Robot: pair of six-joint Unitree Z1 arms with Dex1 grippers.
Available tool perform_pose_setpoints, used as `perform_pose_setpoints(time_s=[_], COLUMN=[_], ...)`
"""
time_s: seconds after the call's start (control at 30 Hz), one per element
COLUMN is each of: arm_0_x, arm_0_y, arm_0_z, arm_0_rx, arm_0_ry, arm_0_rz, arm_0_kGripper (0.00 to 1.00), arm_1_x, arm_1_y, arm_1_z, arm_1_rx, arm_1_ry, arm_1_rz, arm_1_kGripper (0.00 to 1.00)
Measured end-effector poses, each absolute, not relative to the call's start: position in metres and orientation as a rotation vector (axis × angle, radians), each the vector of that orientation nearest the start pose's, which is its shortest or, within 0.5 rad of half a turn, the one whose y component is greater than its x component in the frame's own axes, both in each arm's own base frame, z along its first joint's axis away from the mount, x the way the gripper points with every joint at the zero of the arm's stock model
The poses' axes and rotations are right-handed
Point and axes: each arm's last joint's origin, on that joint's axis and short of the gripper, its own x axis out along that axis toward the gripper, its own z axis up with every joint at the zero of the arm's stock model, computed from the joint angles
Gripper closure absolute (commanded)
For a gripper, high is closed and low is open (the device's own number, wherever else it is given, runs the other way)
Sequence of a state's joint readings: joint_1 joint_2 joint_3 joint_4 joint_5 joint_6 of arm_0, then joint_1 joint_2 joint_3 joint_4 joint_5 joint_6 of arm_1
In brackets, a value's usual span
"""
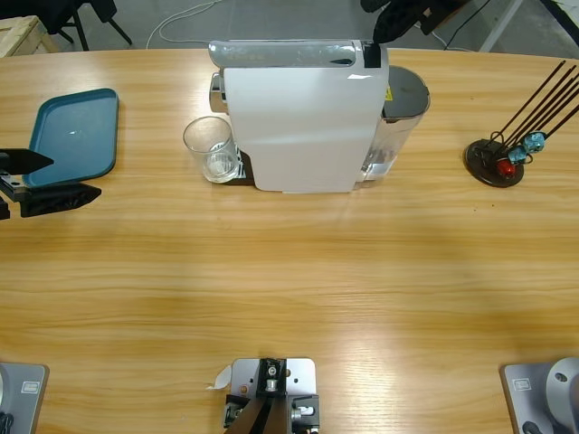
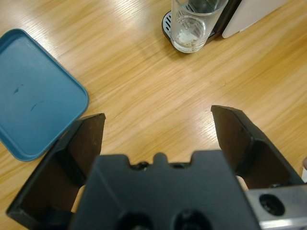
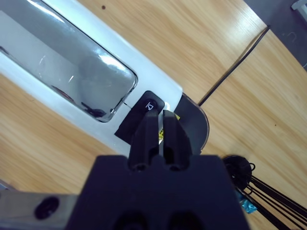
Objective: Pour coffee
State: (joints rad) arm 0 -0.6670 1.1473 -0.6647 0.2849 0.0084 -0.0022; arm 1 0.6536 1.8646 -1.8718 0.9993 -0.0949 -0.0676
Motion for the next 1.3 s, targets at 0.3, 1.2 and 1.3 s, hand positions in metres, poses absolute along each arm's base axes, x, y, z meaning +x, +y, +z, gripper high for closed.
perform_pose_setpoints(time_s=[0.3,1.2,1.3], arm_0_x=[0.127,0.127,0.127], arm_0_y=[-0.100,-0.101,-0.101], arm_0_z=[0.289,0.289,0.289], arm_0_rx=[0.255,0.251,0.251], arm_0_ry=[0.738,0.744,0.744], arm_0_rz=[-0.629,-0.642,-0.642], arm_0_kGripper=[0.032,0.032,0.032], arm_1_x=[0.304,0.274,0.273], arm_1_y=[0.235,0.203,0.204], arm_1_z=[0.398,0.468,0.468], arm_1_rx=[-0.433,-0.444,-0.436], arm_1_ry=[0.913,0.687,0.691], arm_1_rz=[0.559,0.417,0.438], arm_1_kGripper=[1.000,0.790,1.000])
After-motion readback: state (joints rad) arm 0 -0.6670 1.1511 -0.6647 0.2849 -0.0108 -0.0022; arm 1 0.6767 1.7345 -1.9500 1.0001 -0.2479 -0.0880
